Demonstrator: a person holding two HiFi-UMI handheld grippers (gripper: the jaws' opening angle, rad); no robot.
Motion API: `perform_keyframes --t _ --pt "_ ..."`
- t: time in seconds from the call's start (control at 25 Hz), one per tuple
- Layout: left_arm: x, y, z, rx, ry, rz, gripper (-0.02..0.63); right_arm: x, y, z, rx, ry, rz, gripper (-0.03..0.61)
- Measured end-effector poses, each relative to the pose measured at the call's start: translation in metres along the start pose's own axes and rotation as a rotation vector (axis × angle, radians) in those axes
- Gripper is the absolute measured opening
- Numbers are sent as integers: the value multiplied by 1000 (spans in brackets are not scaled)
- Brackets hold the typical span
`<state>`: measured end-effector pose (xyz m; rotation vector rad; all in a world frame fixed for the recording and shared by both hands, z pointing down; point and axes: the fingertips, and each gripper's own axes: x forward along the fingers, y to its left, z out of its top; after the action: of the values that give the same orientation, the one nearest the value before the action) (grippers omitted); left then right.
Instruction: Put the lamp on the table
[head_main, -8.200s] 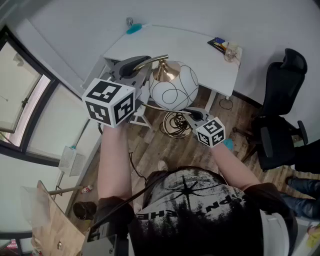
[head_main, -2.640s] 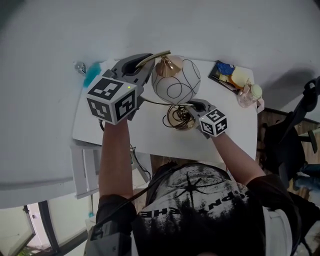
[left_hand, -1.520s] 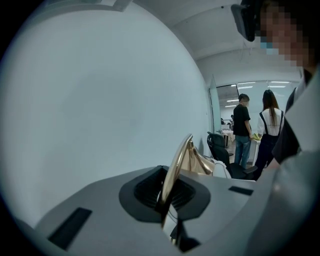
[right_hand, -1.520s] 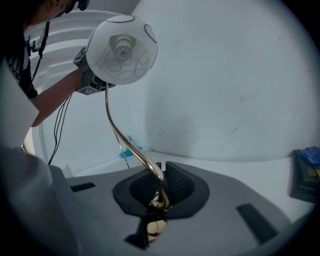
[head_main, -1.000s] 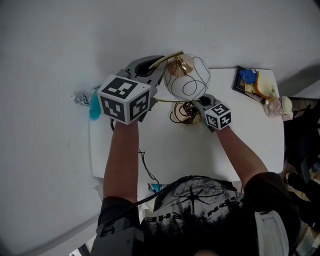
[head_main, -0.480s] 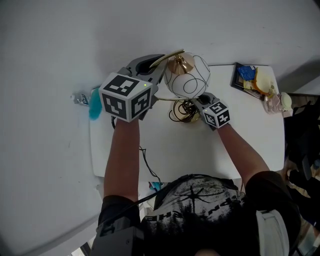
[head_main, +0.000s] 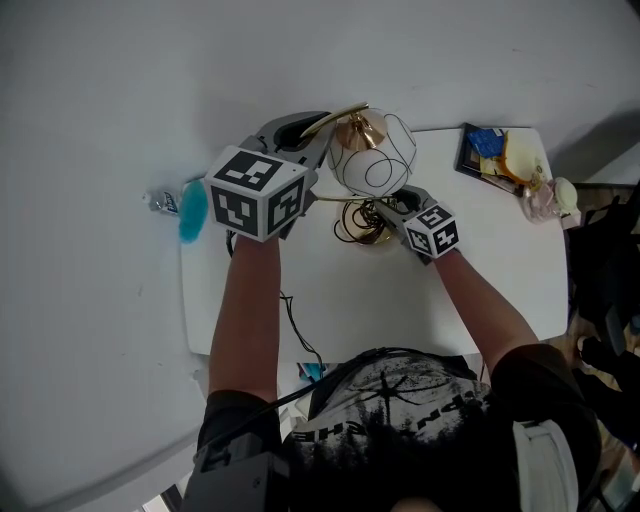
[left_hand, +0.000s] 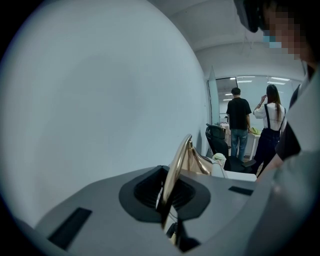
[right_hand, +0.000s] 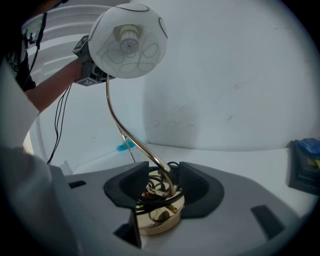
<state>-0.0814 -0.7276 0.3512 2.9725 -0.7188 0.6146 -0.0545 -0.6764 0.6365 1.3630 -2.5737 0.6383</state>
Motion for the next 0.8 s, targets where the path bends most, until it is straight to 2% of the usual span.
perform_keyframes --t 0.2,0.8 --pt "2 -7 -1 15 6 8 15 -20 5 0 -43 -3 7 178" --pt "-6 -32 -4 84 -17 52 15 -74 17 16 -78 -48 45 178"
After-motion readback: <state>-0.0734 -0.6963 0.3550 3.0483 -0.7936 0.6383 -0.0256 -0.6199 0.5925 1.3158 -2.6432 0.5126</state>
